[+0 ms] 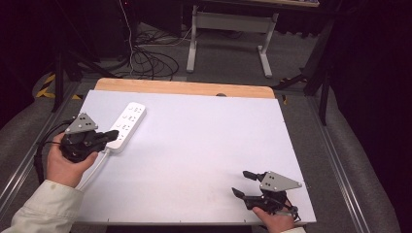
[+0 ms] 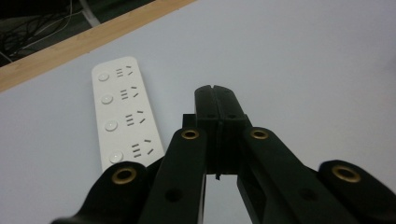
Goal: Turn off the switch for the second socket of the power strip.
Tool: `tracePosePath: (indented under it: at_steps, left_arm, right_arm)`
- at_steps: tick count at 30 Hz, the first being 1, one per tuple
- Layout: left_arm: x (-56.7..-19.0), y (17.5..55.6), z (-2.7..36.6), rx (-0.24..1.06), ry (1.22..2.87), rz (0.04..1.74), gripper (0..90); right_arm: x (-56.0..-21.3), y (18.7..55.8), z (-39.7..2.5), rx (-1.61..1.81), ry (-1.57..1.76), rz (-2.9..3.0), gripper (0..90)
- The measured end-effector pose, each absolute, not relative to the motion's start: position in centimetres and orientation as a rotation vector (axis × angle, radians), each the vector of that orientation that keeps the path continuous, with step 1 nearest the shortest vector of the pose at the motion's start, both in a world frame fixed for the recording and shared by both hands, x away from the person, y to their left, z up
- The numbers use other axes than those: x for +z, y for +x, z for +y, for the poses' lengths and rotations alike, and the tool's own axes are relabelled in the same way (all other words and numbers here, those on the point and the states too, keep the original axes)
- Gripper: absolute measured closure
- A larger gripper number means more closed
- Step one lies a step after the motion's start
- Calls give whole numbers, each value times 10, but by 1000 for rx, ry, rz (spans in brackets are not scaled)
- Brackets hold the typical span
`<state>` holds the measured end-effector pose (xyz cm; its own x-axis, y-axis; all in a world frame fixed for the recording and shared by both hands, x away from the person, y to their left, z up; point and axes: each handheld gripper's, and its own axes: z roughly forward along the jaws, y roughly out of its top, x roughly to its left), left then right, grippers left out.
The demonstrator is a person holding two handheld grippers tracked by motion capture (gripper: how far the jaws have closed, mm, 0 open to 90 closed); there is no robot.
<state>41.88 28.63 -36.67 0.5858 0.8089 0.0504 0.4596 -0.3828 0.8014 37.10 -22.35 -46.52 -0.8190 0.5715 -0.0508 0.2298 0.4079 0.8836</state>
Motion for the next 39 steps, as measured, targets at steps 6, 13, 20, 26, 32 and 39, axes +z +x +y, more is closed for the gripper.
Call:
tracePosePath:
  at_steps: [6,13,20,26,32,39]
  left_arm:
    - [-371,435,291,585,2040,1050,896]
    - [-380,453,297,571,2029,1078,897]
    - [-390,471,302,565,2015,1109,897]
    - [-399,484,304,553,1989,1135,897]
    - [-408,496,307,543,1977,1172,897]
    - [-420,508,310,536,1968,1211,897]
  right_arm:
    - [-466,371,-223,1379,690,2326,332]
    - [-466,372,-223,1379,691,2327,332]
    - [-466,372,-223,1375,689,2332,332]
    - [-466,372,-223,1374,689,2335,332]
    - [-467,373,-224,1372,691,2337,332]
    - [-467,373,-224,1371,691,2339,332]
